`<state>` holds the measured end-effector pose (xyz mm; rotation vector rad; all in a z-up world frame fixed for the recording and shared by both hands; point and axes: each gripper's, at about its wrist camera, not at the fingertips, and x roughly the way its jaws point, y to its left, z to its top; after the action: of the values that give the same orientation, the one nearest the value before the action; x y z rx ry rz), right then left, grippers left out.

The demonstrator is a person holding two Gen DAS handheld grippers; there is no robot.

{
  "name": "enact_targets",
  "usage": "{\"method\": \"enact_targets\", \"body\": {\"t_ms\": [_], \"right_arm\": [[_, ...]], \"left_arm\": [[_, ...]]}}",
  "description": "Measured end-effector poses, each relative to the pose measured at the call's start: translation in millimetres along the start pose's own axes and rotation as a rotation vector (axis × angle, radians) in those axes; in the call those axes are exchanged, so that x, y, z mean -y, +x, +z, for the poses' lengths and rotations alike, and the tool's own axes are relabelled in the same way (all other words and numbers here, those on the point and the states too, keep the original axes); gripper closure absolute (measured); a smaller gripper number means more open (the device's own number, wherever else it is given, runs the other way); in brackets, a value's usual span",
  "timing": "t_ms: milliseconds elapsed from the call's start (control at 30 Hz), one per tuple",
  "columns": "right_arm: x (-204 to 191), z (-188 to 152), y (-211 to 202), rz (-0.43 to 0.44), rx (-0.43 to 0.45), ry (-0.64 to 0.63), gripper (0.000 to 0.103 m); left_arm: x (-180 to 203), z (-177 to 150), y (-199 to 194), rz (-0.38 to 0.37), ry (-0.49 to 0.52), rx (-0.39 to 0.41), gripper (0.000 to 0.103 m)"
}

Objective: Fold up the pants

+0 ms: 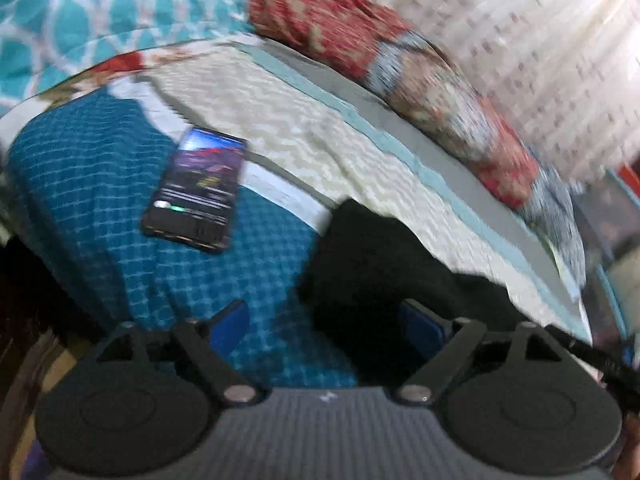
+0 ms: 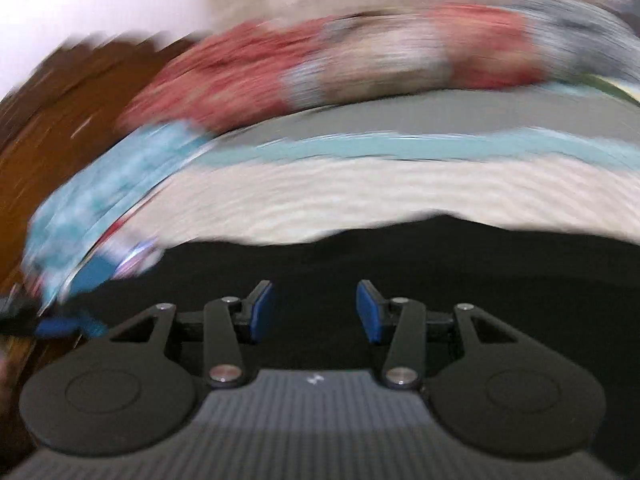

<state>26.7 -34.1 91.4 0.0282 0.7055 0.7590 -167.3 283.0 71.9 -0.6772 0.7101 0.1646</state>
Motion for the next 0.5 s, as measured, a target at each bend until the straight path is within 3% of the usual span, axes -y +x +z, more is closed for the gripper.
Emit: {"method": "enact_targets", "body": {"t_ms": [167,267,300,333,367,433,500], "right_arm": [[-56,16,51,0.155,-0.047,-0.139,0.052],[-64,-4,97,0.172,-0.241,-0.133,0.051],[-64,-15,113,0.147,-0.323,-0.138,0.051],[-62,-26,122,0.117,-0.35,-0.146,0.051],[-62,-31,113,0.12,-0.307,-0.154,0.05],[-64,-23,108,0.109,-0.311,-0.16,0.05],[-61,-16,100,0.11,-0.285,-0.132,0.05]], "left_arm": [[-29,14,-1,-0.02,-0.122,0.037,0.017],[-27,21,14,-0.022,-0.078,0.022,0.015],[-24,23,23,-0.027,-0.053,0.007,0.014],[-21,24,31,-0.03,-0.031,-0.008,0.013],[-17,27,42,-0.036,-0.002,-0.027,0.013],[-9,32,59,-0.045,0.052,-0.051,0.012],[3,36,76,-0.073,0.123,-0.068,0.003]]}}
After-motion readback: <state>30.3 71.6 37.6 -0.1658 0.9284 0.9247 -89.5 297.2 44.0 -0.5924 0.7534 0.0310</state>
